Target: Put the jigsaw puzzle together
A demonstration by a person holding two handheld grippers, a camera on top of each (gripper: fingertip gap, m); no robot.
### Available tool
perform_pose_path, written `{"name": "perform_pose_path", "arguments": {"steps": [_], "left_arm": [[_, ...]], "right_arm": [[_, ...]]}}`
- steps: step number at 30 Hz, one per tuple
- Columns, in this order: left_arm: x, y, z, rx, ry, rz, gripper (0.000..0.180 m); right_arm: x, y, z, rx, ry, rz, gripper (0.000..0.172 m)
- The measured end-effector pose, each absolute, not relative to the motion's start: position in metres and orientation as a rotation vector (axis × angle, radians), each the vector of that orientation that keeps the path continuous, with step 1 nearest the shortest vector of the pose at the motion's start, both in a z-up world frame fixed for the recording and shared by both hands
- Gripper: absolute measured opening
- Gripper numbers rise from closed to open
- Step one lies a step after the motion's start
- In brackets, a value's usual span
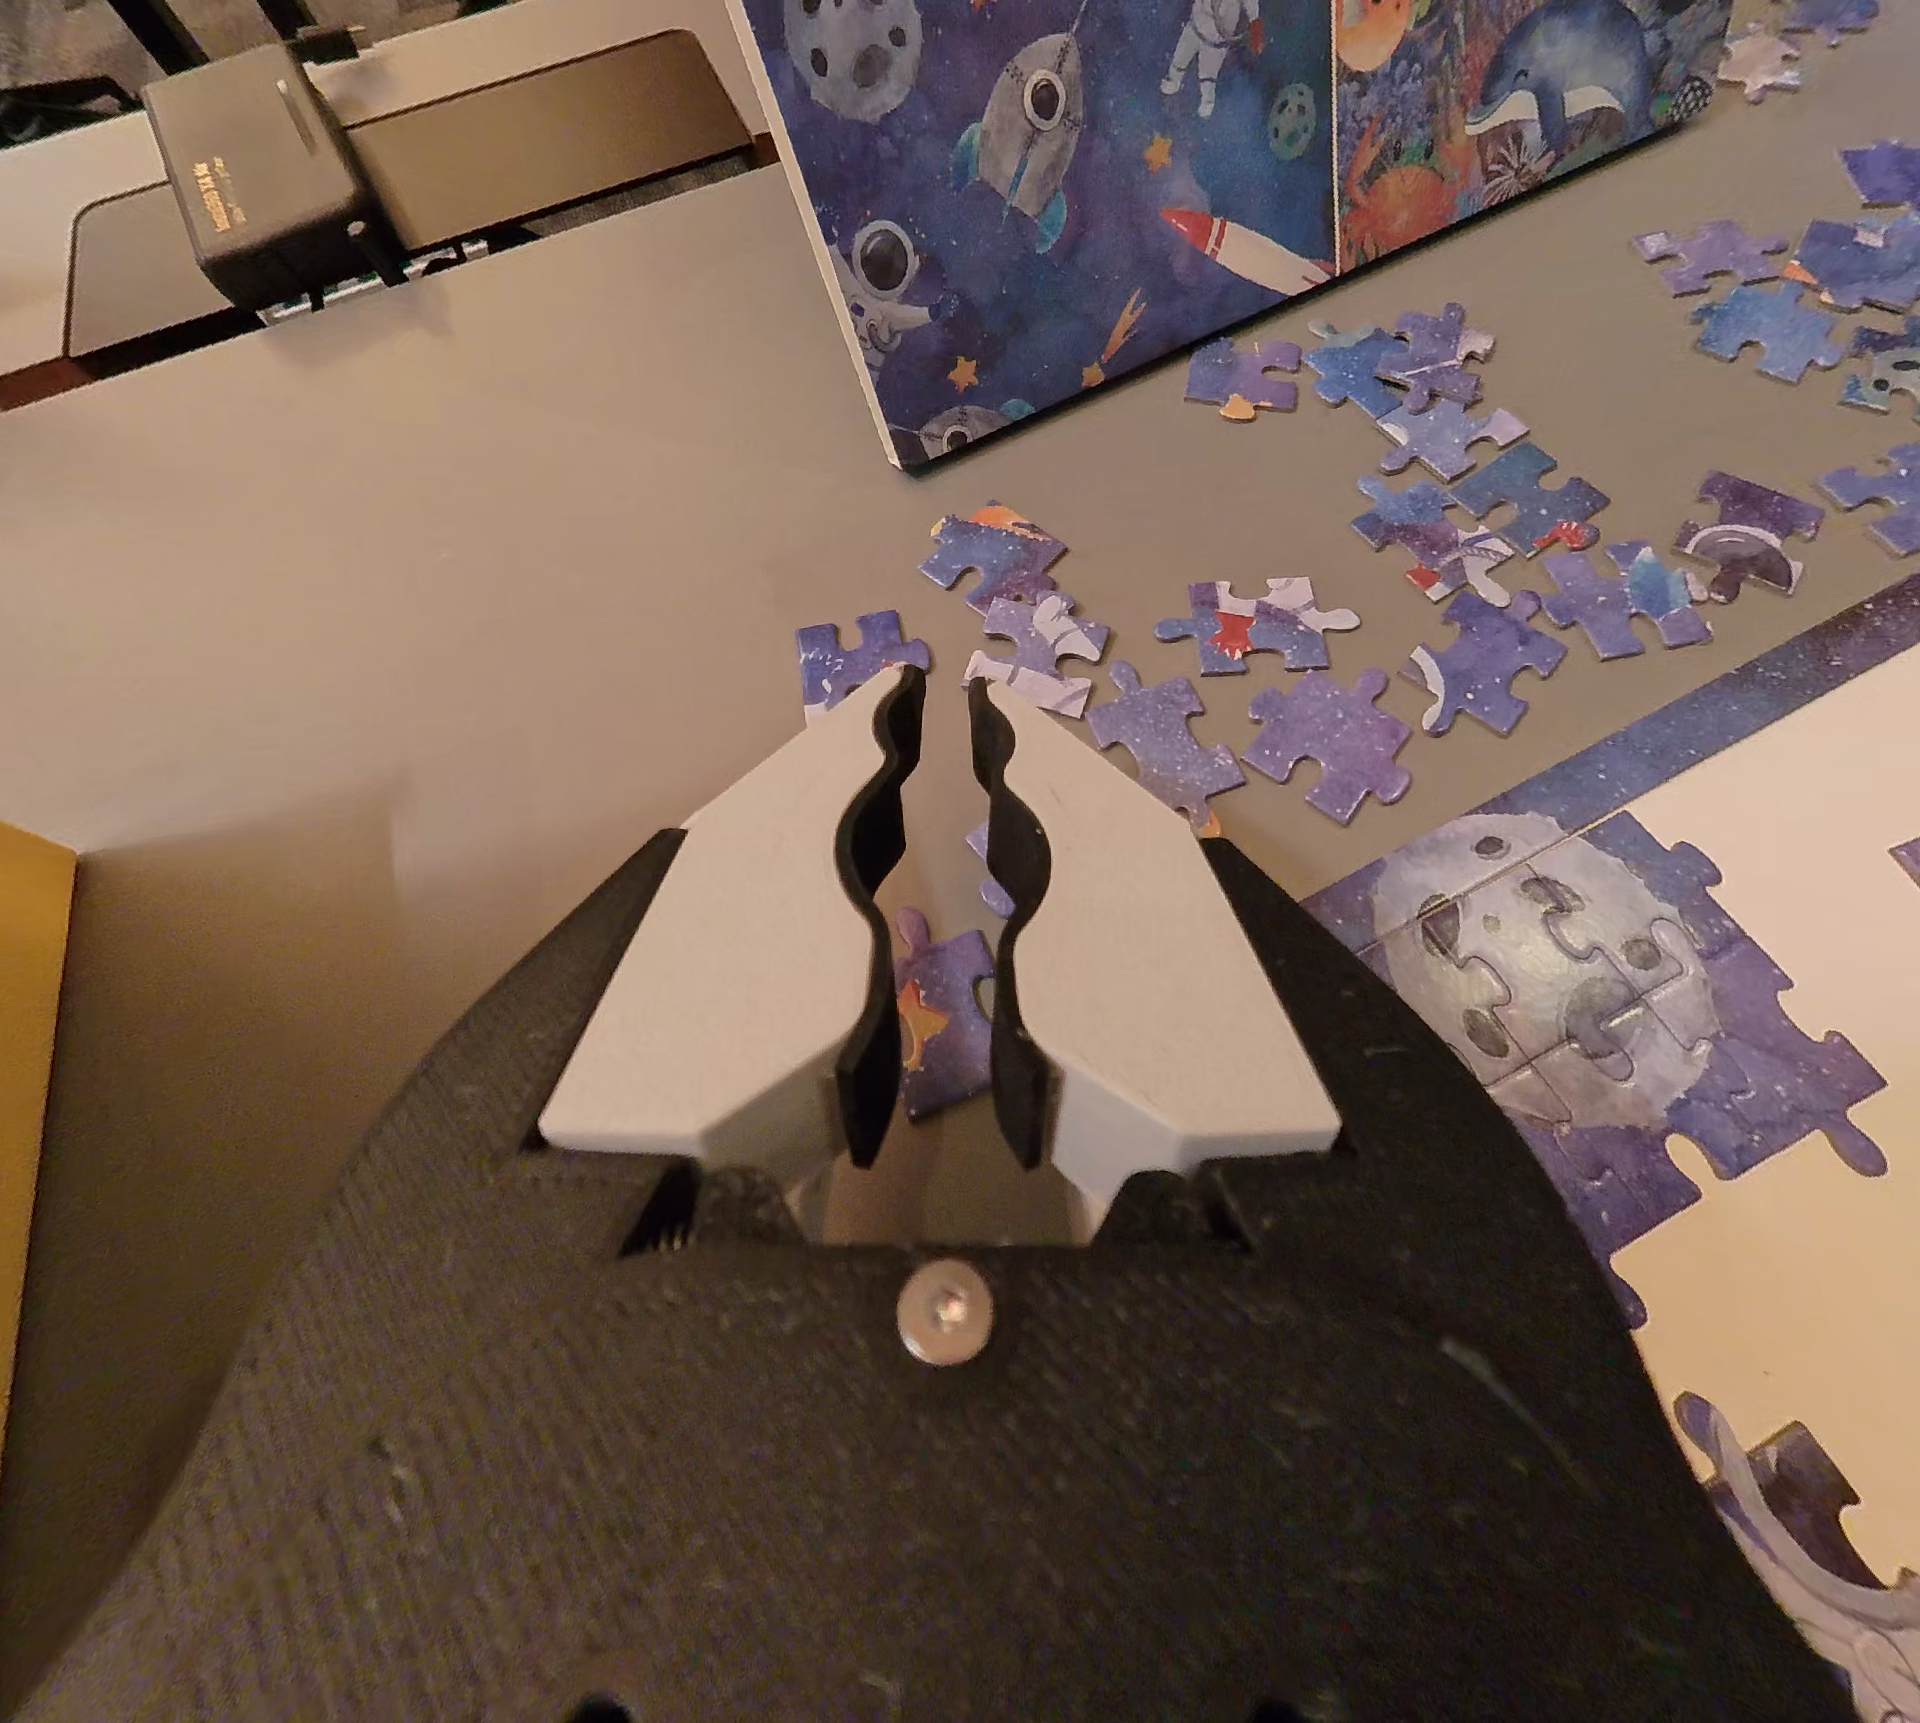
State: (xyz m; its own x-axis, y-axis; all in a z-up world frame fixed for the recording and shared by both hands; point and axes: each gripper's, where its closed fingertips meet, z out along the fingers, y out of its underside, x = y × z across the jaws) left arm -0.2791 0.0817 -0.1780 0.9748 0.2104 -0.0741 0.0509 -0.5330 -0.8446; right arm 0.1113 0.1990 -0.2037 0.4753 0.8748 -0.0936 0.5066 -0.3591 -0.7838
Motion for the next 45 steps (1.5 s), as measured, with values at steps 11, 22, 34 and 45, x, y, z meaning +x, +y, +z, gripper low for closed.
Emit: {"name": "perform_pose_path", "arguments": {"steps": [11, 22, 34, 45], "left_arm": [[-0.275, 0.083, -0.177, -2.123, -0.168, 0.197, 0.007], [-0.184, 0.1, -0.161, -2.034, 0.24, -0.112, 0.011], [-0.1, 0.091, -0.199, -2.168, 0.615, -0.32, 0.012], [-0.096, 0.086, -0.202, -2.174, 0.634, -0.387, 0.019]], "right_arm": [[0.03, 0.149, -0.165, -1.73, -1.456, 0.835, 0.028], [-0.076, 0.085, -0.198, -1.372, -2.109, 0.897, 0.028], [-0.083, 0.079, -0.215, -1.335, -2.198, 0.924, 0.028], [-0.076, 0.08, -0.21, -1.353, -2.114, 0.998, 0.032]]}}
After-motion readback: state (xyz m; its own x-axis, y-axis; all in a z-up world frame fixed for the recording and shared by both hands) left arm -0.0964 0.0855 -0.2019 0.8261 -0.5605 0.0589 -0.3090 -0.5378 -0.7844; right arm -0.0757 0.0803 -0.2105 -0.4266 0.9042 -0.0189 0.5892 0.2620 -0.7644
